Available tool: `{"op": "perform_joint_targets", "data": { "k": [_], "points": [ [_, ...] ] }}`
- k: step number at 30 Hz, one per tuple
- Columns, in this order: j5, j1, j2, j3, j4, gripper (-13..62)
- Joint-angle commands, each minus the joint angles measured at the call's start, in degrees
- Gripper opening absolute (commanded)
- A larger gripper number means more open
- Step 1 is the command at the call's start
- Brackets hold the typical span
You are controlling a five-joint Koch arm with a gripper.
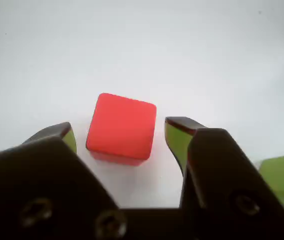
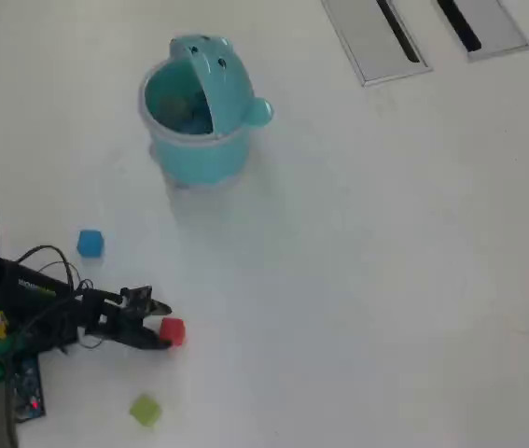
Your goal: Grasp RGB lego blocks and put them in the bin one by one.
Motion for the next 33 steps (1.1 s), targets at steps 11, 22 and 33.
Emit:
{"op": "perform_joint_targets", "data": {
  "k": [11,22,33],
  "points": [
    [0.1,-0.5,-5.3,-3.1,-1.6,25.3],
    [8.8,-5.8,-6.4,-3.4,-3.3,9.9],
    [22.3,-17.4,7.8,-5.0,-4.1,5.4]
  ]
}}
